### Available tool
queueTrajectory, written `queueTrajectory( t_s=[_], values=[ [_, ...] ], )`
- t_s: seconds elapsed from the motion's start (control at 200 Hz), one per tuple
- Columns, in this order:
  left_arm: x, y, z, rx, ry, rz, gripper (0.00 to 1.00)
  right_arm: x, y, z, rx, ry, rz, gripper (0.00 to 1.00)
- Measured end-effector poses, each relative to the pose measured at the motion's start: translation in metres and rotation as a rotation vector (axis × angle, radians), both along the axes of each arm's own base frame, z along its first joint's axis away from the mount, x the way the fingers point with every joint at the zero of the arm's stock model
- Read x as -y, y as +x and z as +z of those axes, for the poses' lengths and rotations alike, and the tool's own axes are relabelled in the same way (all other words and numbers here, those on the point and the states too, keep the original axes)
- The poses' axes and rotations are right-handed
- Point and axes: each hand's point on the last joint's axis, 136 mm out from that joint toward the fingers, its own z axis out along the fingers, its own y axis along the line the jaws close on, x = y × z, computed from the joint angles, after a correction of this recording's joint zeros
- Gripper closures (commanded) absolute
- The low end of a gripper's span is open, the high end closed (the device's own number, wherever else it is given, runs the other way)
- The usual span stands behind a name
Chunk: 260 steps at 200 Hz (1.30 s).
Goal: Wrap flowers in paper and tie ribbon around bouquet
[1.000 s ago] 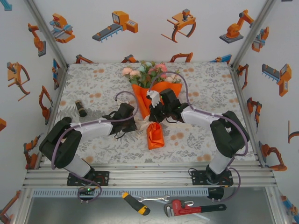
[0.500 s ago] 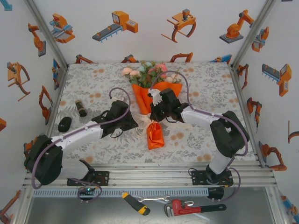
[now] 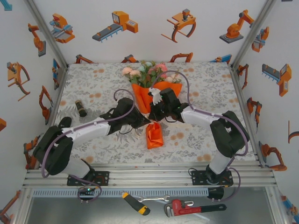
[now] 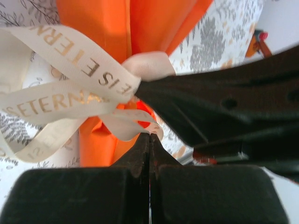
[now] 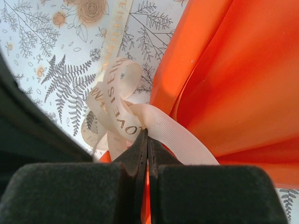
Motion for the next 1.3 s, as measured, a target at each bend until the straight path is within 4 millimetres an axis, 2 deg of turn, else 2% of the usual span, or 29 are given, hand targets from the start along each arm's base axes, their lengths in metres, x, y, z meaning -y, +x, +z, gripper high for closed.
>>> queueTrajectory(
  t_s=[0.21, 0.486, 0.596, 0.721, 0.881, 1.096, 1.302],
  values=[
    [-0.015, 0.018, -0.034, -0.06, 0.055, 0.115, 1.0, -0.002, -0.002, 0.002, -0.043, 0.029, -0.019, 0.93],
    [-0.044, 0.032, -0.048, -0.07, 0.076, 0.227, 1.0, -0.006, -0.006, 0.008, -0.07, 0.064, -0.012, 0.87],
    [-0.047, 0.036, -0.048, -0.064, 0.049, 0.247, 1.0, -0.007, -0.008, 0.014, -0.065, 0.084, 0.0, 0.9],
    [-0.037, 0.04, -0.043, -0.058, -0.012, 0.236, 1.0, -0.008, -0.011, 0.017, -0.064, 0.099, 0.011, 0.91],
    [-0.024, 0.038, -0.04, -0.061, -0.089, 0.206, 1.0, -0.005, -0.011, 0.013, -0.064, 0.083, -0.002, 0.74],
    [-0.029, 0.027, -0.048, -0.084, -0.084, 0.201, 1.0, 0.01, -0.01, 0.012, -0.025, 0.027, -0.045, 0.72],
    [-0.03, 0.024, -0.033, -0.068, -0.103, 0.196, 1.0, 0.018, -0.001, 0.014, 0.02, -0.017, -0.088, 0.72]
  ],
)
